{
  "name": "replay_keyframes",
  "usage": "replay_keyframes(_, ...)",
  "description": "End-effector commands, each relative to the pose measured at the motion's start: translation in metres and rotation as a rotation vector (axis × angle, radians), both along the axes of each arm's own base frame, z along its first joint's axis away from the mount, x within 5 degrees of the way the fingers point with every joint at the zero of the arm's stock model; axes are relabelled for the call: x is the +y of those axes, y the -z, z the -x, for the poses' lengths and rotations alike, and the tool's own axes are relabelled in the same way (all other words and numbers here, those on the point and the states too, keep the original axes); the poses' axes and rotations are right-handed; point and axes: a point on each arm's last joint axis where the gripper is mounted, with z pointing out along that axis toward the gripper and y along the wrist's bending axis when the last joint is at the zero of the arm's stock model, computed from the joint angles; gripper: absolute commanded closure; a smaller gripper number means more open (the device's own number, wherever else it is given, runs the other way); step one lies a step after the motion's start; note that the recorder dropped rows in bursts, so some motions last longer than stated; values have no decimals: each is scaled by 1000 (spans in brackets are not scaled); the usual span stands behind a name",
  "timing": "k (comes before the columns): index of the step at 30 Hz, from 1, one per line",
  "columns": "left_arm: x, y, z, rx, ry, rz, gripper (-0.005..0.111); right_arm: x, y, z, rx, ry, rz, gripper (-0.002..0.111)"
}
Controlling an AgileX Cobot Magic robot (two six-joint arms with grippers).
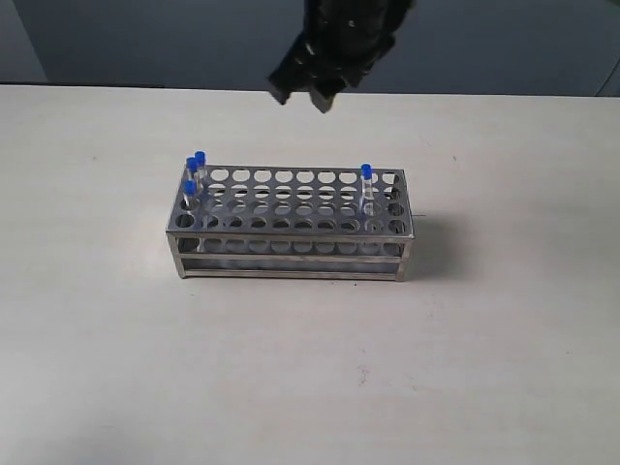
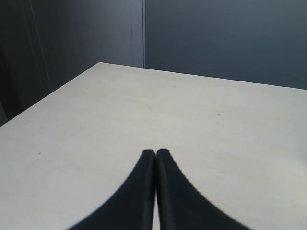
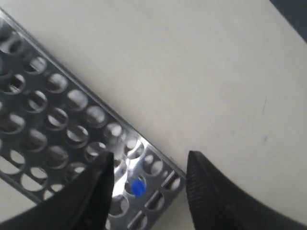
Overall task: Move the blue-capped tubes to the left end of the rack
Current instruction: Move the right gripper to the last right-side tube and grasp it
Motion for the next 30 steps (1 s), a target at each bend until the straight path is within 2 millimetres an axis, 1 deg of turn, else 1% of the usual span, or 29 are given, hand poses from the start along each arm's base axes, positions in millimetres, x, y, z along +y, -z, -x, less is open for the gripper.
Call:
replay_keyframes(1, 0, -1, 0, -4, 1, 0, 106, -37, 5, -3, 77, 95, 0, 62)
replay_keyframes(4, 0, -1, 0, -4, 1, 0, 106, -53, 13, 1, 124, 126, 5, 62)
replay_keyframes(7, 0, -1, 0, -4, 1, 0, 106, -57, 25, 5, 135, 128, -5, 62)
replay_keyframes(11, 0, -1, 0, -4, 1, 0, 106, -53, 37, 7, 145, 111, -64, 62)
replay_keyframes(15, 0, -1, 0, -4, 1, 0, 106, -49, 39, 9, 167, 88, -106, 62)
replay_keyframes(22, 0, -1, 0, -4, 1, 0, 106, -47, 45, 7, 138, 84, -129, 62)
replay_keyframes(24, 0, -1, 0, -4, 1, 0, 106, -47, 50, 7, 142, 85, -125, 62)
replay_keyframes(30, 0, -1, 0, -4, 1, 0, 106, -43, 75, 0, 170, 85, -90, 62)
